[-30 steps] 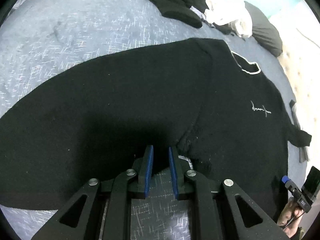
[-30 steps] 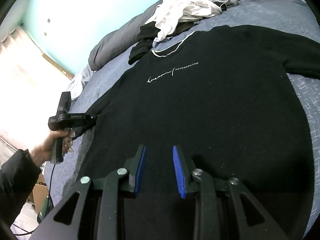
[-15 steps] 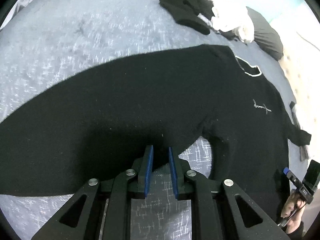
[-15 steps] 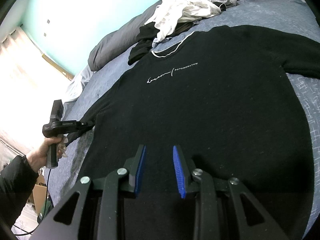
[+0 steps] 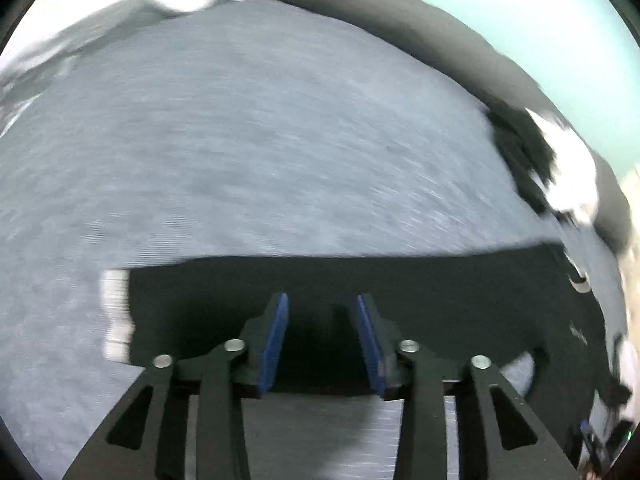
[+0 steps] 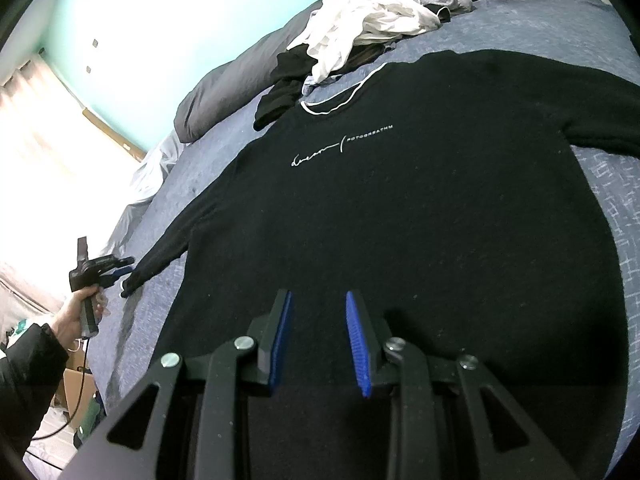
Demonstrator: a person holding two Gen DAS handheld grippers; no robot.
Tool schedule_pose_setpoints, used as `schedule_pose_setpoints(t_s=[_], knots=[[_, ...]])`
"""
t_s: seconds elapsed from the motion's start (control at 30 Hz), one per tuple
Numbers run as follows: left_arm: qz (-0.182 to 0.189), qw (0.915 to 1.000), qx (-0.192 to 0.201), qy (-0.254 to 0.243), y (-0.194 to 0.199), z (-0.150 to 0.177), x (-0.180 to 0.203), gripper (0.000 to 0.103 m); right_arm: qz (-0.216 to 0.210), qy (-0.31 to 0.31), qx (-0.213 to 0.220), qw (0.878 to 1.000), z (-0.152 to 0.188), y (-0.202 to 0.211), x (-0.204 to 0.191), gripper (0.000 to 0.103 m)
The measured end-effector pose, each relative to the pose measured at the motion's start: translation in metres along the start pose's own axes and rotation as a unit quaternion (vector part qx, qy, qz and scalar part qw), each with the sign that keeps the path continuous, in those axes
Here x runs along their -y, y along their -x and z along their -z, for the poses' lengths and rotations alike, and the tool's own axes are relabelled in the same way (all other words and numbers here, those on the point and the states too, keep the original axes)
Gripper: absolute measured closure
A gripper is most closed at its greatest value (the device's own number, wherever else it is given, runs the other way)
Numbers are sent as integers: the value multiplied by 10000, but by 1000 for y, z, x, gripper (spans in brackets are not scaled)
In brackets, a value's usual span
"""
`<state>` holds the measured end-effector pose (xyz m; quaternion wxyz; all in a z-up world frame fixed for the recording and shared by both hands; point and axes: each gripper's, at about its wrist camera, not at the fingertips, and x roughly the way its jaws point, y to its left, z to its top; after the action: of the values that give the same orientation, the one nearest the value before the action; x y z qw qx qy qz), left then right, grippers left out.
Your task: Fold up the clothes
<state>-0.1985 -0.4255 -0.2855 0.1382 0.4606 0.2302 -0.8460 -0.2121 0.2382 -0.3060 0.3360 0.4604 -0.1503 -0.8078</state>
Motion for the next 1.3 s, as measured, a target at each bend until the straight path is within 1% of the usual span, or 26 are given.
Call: schedule_pose_setpoints(t_s=[0.07,0.13,0.2,0.27,0.33,0.43,0.57,0.63,0.73,0.83,0.87,0.97,1.03,1.1,1.2,1.27,1.3], knots=[[-99,9998,-27,148,2,1,-24,58,14,8,-16,10000,0,-2,-1,76],[-214,9996,-45,187,3,4,-40,58,35,10,-20,10000,0,-3,0,76],[-287,9995,-35,125,2,6,-45,58,54,-2,-22,10000,0,-3,0,76],[-474,9989,-20,16,0,8,-48,58,65,-11,-24,10000,0,-4,1,76],[-564,9983,42,157,0,8,-56,58,65,-17,-18,10000,0,-3,1,76],[-612,9977,-12,307,0,8,-64,58,61,-12,-10,10000,0,-2,2,76],[-684,9973,164,187,13,7,-53,58,43,-40,22,10000,-2,-1,3,76],[-572,9979,249,174,22,7,-41,58,50,-62,61,9999,-2,2,3,76],[-301,9988,372,63,37,10,-14,58,71,-115,139,9998,-2,9,5,75],[81,9991,422,-25,48,16,26,58,124,-172,266,9994,-5,18,8,73],[221,9989,418,-38,51,20,39,57,147,-203,301,9992,-6,22,10,70],[553,9975,395,-194,65,37,76,51,241,-365,473,9979,-14,42,17,67],[732,9958,374,-408,73,50,101,50,271,-470,616,9966,-22,61,23,65],[897,9932,347,-653,78,63,127,50,469,-366,746,9954,-30,87,29,54],[1087,9893,312,-926,78,79,156,49,892,-234,836,9922,-44,128,49,53],[1163,9872,317,-1047,84,93,170,49,1189,-194,869,9889,-53,156,66,53],[1191,9864,297,-1091,79,97,177,48,1337,-174,886,9869,-58,170,75,52]])
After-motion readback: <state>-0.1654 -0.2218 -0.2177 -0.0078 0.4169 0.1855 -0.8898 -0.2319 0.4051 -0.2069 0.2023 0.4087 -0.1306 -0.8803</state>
